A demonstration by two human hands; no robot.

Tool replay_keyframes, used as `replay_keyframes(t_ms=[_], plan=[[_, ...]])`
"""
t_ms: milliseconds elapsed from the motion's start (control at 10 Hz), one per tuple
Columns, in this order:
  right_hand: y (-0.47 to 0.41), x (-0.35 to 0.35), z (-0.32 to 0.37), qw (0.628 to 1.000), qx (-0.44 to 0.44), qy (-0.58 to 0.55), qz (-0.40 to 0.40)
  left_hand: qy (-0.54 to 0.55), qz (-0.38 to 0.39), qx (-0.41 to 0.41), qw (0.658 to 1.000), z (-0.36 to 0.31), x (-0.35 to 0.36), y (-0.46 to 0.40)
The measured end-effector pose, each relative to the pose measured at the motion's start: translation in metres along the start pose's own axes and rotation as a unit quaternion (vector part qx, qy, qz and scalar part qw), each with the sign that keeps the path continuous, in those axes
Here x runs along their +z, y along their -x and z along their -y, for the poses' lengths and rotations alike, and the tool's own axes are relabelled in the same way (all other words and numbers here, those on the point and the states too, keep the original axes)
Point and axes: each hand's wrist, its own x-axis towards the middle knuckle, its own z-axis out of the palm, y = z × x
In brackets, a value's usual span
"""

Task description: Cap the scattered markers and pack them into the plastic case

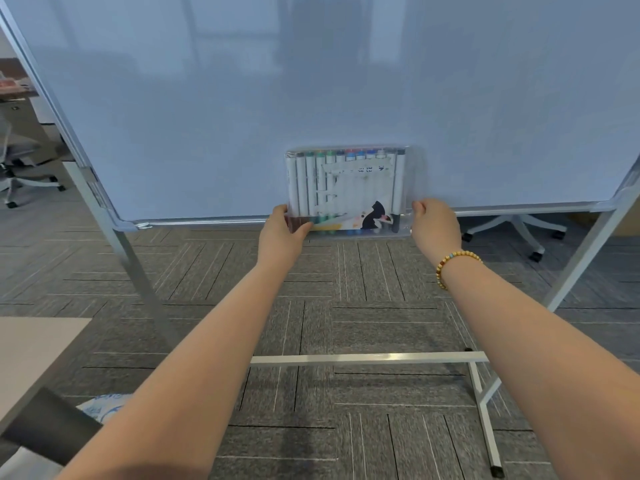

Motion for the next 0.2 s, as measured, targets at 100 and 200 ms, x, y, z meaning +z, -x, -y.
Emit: replay_keyframes(t_ms=[100, 200], plan=[[0.004, 0.0043, -0.0001, 1.0, 0.019, -0.011, 0.003, -0.045, 0.007, 0.011, 0.999, 0.0063, -0.0018, 0.0042], [0.0086, 0.006, 0.0048, 0.999, 0.049, -0.019, 0.001, -0.13, 0.026, 0.051, 0.99, 0.0153, -0.0039, 0.0088]])
